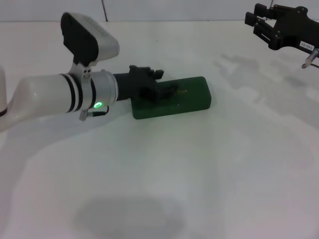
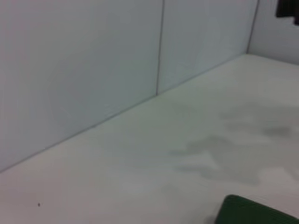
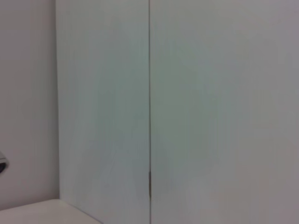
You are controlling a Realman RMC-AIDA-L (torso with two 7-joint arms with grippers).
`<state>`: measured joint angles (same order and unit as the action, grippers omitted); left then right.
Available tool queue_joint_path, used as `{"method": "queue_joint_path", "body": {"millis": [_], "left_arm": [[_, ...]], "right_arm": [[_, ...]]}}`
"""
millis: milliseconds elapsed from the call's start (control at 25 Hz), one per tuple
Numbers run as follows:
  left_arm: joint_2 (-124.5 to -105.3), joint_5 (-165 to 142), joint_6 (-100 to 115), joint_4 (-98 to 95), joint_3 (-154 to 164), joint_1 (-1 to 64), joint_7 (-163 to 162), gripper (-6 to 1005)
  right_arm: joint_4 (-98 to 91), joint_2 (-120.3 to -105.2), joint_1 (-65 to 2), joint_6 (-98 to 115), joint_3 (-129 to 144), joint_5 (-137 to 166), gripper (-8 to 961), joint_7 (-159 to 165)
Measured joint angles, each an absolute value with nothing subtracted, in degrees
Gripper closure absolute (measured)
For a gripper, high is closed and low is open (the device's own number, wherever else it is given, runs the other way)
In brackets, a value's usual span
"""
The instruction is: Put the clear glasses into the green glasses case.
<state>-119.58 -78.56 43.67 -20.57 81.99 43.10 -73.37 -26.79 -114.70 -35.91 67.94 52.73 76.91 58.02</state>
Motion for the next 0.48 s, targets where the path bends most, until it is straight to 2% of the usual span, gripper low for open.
{"method": "queue_joint_path", "body": {"millis": [280, 440, 480], "left_arm": [[-119.77, -71.8, 48.9, -26.9, 81.7, 36.2, -67.5, 349], [-119.45, -62.9, 58.6, -29.4, 81.5, 31.1, -60.4, 330], [-119.14, -59.0, 69.7, -30.0, 79.3, 27.2, -55.9, 326]], "right_arm": [[-27.2, -114.67, -36.3, 67.6, 54.4, 76.9, 649, 57.5], [-29.4, -114.57, -36.4, 70.1, 60.2, 76.9, 647, 58.8], [-29.9, -114.59, -36.4, 71.5, 61.4, 76.9, 647, 59.2]]}}
